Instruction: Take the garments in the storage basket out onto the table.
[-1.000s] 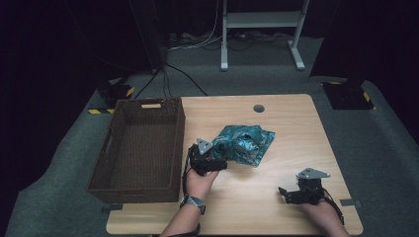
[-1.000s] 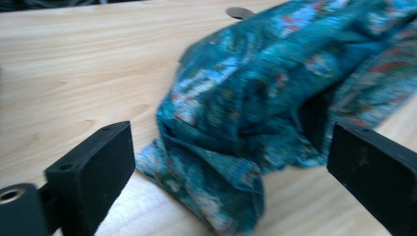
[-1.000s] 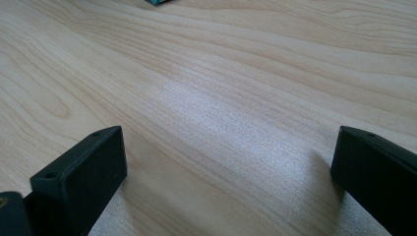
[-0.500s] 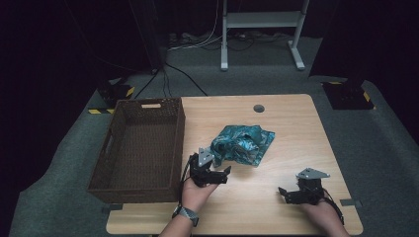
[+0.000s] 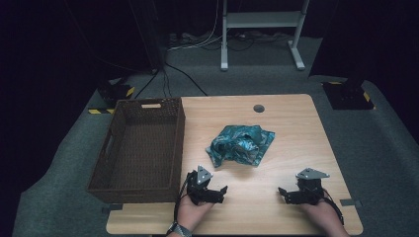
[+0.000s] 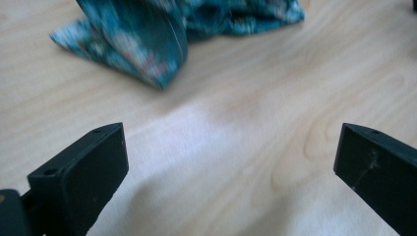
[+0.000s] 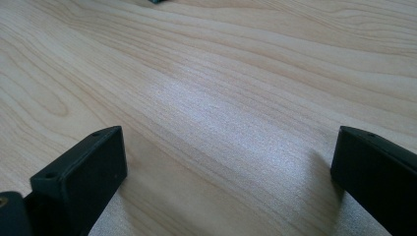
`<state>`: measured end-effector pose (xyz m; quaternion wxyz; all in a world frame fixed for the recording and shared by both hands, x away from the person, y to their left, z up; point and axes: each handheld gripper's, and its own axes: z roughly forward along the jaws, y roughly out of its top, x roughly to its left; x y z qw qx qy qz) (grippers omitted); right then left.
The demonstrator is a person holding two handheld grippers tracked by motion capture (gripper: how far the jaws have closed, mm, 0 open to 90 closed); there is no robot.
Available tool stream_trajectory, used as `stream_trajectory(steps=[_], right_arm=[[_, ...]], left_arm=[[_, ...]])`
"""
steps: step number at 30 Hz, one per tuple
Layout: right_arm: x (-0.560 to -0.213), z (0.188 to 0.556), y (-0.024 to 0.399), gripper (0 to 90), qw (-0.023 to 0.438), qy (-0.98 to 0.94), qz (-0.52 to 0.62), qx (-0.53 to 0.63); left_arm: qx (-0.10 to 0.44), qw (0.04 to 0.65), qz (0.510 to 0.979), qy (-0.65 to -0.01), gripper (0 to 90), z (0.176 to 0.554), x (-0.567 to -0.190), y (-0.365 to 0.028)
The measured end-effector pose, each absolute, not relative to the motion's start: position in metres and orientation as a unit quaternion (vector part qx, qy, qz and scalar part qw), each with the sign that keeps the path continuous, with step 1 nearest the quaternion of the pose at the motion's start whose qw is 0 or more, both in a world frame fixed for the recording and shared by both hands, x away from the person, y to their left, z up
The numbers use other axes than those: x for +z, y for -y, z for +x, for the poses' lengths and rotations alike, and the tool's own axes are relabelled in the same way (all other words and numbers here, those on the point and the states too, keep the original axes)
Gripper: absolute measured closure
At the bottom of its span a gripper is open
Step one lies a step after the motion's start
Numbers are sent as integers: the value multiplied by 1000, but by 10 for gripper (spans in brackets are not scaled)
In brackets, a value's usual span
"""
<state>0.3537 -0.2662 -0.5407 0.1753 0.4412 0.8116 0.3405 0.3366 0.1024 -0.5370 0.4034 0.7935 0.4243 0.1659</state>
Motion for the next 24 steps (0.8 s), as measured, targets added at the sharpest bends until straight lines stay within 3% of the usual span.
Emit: stream_trajectory(steps=[8, 24], right_arm=[[-541, 354, 266, 4, 177, -812, 440, 340], [-541, 355, 265, 3, 183, -811, 444, 334]], left_arm=[[178, 339, 819, -427, 4, 330, -543, -96], [174, 342, 821, -423, 0, 333, -543, -90]])
